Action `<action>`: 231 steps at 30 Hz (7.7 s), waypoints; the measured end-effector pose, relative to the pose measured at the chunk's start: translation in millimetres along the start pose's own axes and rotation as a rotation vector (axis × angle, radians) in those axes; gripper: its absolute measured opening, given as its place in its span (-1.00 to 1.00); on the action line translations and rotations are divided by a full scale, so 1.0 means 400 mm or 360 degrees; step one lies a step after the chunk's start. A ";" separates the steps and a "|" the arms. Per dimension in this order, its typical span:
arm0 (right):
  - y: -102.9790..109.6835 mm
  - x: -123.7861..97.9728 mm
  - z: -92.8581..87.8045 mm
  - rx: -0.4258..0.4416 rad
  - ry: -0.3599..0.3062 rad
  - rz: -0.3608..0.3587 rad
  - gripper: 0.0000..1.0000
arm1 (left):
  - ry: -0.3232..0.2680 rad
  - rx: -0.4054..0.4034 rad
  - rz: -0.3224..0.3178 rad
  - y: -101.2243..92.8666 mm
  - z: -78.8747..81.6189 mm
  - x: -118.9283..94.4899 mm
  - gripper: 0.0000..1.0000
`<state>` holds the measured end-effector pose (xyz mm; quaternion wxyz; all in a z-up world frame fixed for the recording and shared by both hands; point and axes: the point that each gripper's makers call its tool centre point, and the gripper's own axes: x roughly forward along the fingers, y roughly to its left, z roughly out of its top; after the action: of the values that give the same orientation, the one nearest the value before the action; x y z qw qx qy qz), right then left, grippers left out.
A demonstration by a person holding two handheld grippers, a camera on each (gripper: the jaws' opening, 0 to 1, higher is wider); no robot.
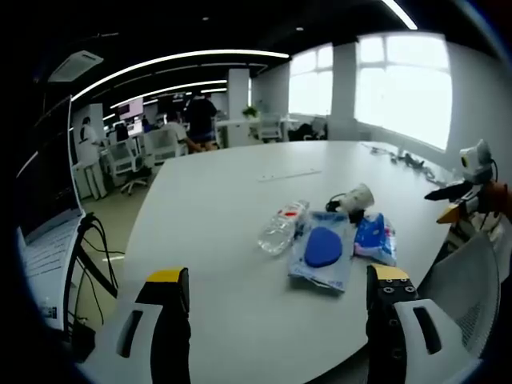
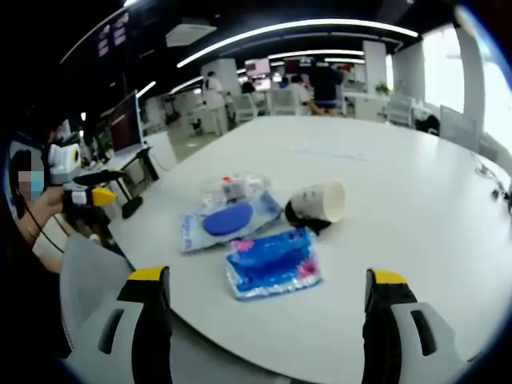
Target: Arrange the tabletop items into an orderly group along one side of the table until the central work area is clear of visible clutter.
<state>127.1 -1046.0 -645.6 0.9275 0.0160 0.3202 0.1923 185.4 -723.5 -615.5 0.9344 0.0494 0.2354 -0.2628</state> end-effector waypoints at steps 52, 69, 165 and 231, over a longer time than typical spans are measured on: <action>0.043 0.039 0.016 -0.0118 -0.0005 0.0088 0.99 | -0.0034 -0.0024 -0.0048 0.008 0.020 0.045 0.67; 0.014 0.056 0.047 -0.0157 0.0002 0.0065 0.99 | 0.0006 0.0018 -0.0086 0.003 0.035 0.089 0.66; -0.070 0.134 -0.002 -0.0089 0.0127 0.0103 0.99 | 0.0417 0.0530 -0.0468 -0.062 0.070 0.532 0.52; -0.091 0.173 -0.052 0.0034 0.0153 0.0059 0.92 | 0.1157 0.0709 -0.0632 -0.115 -0.015 0.658 -0.07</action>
<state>177.2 -1056.3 -708.2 0.9071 0.0225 0.3659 0.2068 356.9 -884.9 -742.2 0.6896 0.2916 0.4902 -0.4462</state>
